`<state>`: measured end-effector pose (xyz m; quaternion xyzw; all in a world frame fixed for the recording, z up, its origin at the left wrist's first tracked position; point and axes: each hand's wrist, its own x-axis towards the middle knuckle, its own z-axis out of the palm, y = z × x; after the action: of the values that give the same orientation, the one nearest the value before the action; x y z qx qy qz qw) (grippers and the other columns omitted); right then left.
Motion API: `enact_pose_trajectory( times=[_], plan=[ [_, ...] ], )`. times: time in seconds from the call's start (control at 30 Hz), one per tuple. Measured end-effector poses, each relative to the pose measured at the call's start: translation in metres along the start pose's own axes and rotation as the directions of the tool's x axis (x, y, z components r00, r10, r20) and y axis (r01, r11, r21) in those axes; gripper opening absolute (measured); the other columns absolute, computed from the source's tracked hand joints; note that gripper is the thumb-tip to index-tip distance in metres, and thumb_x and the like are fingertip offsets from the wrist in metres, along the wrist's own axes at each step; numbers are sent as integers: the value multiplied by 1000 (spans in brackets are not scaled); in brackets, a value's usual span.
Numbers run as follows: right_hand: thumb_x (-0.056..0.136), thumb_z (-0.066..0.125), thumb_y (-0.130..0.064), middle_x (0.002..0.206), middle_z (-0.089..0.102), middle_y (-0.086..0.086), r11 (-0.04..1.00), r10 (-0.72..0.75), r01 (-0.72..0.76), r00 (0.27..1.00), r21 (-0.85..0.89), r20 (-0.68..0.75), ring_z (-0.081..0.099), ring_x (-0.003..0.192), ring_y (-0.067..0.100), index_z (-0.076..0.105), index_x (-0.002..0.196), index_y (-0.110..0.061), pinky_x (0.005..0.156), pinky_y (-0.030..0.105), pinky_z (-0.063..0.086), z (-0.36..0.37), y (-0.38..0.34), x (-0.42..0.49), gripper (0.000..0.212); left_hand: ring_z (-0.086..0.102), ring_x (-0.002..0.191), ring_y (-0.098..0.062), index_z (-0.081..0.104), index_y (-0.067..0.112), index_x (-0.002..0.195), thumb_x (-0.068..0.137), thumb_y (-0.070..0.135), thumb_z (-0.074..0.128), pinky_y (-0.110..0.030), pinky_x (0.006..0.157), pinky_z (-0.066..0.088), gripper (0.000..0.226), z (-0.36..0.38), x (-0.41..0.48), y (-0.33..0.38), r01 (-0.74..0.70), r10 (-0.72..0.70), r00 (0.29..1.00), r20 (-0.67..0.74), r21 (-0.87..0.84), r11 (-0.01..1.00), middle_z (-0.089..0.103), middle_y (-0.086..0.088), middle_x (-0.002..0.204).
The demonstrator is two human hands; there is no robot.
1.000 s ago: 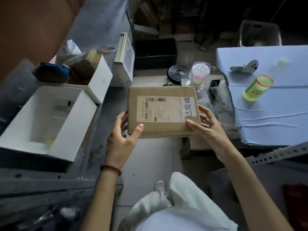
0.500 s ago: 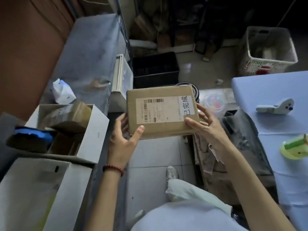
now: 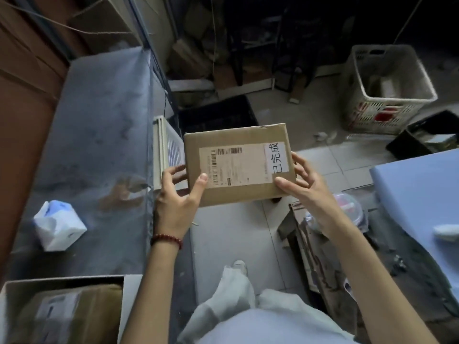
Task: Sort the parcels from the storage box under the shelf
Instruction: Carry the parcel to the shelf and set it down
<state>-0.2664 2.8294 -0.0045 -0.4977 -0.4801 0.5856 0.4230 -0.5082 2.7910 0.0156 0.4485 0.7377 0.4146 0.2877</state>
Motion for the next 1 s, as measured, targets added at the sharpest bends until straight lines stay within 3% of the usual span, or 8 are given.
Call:
enact_pose_trajectory(
  times=[0.07,0.1,0.2,0.33,0.5,0.67,0.77,1.0],
  plan=[
    [69,72,-33,126,59,-10,1000,2,-3,1000,-2,-27,62,111,10,48,122,-45,85,23,54,3,-5,19,60,62,90,-7,48,29,118,84,42,67,-35,83,55,41,1,32,3,8,-9,999,38,24,1000,60,4,119],
    [68,72,-35,126,59,-12,1000,8,-9,999,-7,-41,62,111,10,47,123,-46,85,23,54,3,-9,28,61,61,91,-7,47,31,116,83,42,67,-34,82,55,39,3,46,6,-3,1,999,54,32,999,60,4,119],
    [69,72,-41,121,58,-19,998,15,-20,996,-54,-87,61,110,9,47,124,-51,84,25,54,3,-21,60,61,55,84,12,46,33,114,83,38,68,-5,65,47,39,14,85,14,-52,50,995,87,22,998,59,8,114],
    [72,73,-40,119,58,-20,996,16,-24,996,-86,-83,61,105,6,48,126,-50,74,17,53,-5,-27,125,60,52,82,27,46,32,116,82,31,70,2,63,43,42,40,133,17,-25,28,997,77,-45,999,57,16,106],
    [81,72,-30,121,60,-16,989,83,-74,994,-127,65,64,100,-1,49,125,-47,71,14,53,-15,-25,228,52,55,93,20,45,35,119,79,31,73,-2,69,46,49,65,188,18,20,-22,1000,-18,-60,998,54,29,107],
    [85,70,-24,120,65,-11,981,109,-51,944,-186,312,67,99,3,53,121,-44,84,25,54,-3,-50,325,45,59,103,-4,46,35,123,79,39,73,-24,87,47,52,74,215,32,153,-167,958,-233,-77,985,58,21,110],
    [77,71,-37,122,64,-14,982,103,-30,910,-184,402,64,104,3,55,118,-47,86,30,53,19,-66,366,45,58,110,-7,44,37,124,73,47,71,-30,94,46,59,70,225,39,215,-237,925,-297,-105,971,60,15,118],
    [86,67,-34,128,60,-10,963,142,15,820,-269,554,62,108,8,52,123,-43,88,31,51,80,-65,412,41,50,96,23,48,30,126,77,32,75,-1,79,38,55,45,247,19,291,-307,840,-447,-106,951,58,29,107]
  ],
)
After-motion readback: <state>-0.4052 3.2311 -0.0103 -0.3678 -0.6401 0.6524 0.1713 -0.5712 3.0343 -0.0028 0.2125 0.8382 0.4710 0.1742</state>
